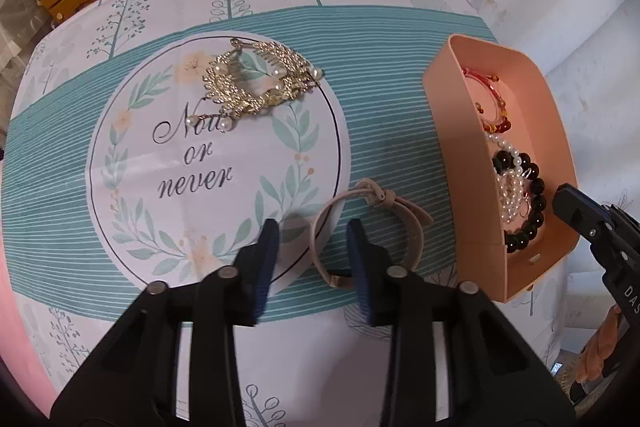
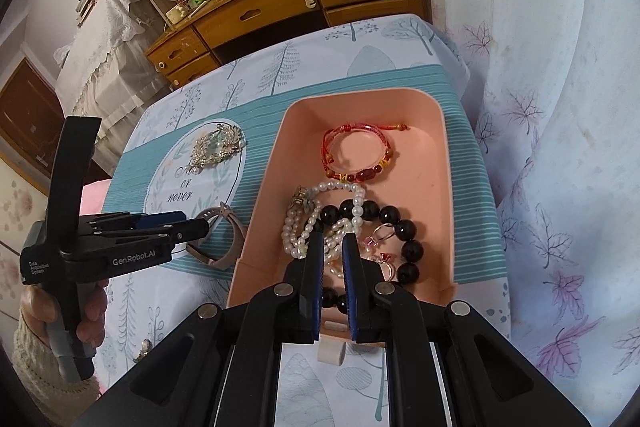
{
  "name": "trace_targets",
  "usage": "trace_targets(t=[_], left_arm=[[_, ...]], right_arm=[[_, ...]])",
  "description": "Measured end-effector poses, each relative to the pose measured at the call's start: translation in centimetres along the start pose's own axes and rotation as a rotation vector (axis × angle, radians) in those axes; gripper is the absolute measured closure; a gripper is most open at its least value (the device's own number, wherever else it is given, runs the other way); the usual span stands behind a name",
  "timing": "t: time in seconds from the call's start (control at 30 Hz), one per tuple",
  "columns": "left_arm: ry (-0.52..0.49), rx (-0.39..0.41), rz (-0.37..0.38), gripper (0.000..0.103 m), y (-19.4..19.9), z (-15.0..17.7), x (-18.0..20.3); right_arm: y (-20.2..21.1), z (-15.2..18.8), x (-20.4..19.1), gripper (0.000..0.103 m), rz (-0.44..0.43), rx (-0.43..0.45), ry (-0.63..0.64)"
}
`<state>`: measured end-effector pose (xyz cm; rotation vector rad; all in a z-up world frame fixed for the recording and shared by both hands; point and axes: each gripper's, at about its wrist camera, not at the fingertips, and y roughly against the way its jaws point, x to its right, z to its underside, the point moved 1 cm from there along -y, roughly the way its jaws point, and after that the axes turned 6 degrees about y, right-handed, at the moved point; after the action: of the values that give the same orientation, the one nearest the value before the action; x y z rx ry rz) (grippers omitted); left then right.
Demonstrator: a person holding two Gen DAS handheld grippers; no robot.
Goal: Organize jewelry
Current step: 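Grasp the pink-strap watch with the left tool and lift it toward the box, then lower the watch into the pink box and open the left tool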
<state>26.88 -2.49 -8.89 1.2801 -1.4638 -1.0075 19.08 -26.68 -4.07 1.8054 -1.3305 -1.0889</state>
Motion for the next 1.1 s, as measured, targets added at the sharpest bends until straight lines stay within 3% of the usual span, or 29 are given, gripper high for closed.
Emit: trace_targets(t=[0.07, 0.2, 0.33, 0.5, 0.8, 0.93, 1.1], left_arm=[[0.003, -0.008, -0.002, 0.08, -0.2, 0.1, 0.1], [0.008, -0.022, -0.009, 0.1, -0.8, 0.4, 0.3], [0.02, 0.0, 0.004, 0.101, 0.0, 0.7, 0.7], [0.007, 0.067, 0.031, 0.101, 3.7, 0.7, 1.9], [-0.104, 0.216, 0.096, 0.101, 11.8, -0.4, 8.1], [-0.154, 0.237, 0.102, 0.101, 12.2, -1.1, 11.8], [-0.178, 0.221, 0.097, 0.101, 10.1, -1.9, 14.3]], right_arm=[[-0.3, 0.1, -0.1, 0.093, 0.0, -0.005, 0.0], [-0.6, 0.2, 0.0, 0.093, -0.002, -0.012, -0.004], [-0.5, 0.5, 0.2, 0.093, -0.003, -0.009, -0.012], [0.5, 0.8, 0.7, 0.093, -0.003, 0.01, -0.027], [3.4, 0.7, 1.5, 0.093, 0.025, 0.083, -0.059], [4.4, 0.4, 1.8, 0.093, 0.046, 0.099, -0.066], [5.8, 0.0, 2.3, 0.093, 0.093, 0.125, -0.088]])
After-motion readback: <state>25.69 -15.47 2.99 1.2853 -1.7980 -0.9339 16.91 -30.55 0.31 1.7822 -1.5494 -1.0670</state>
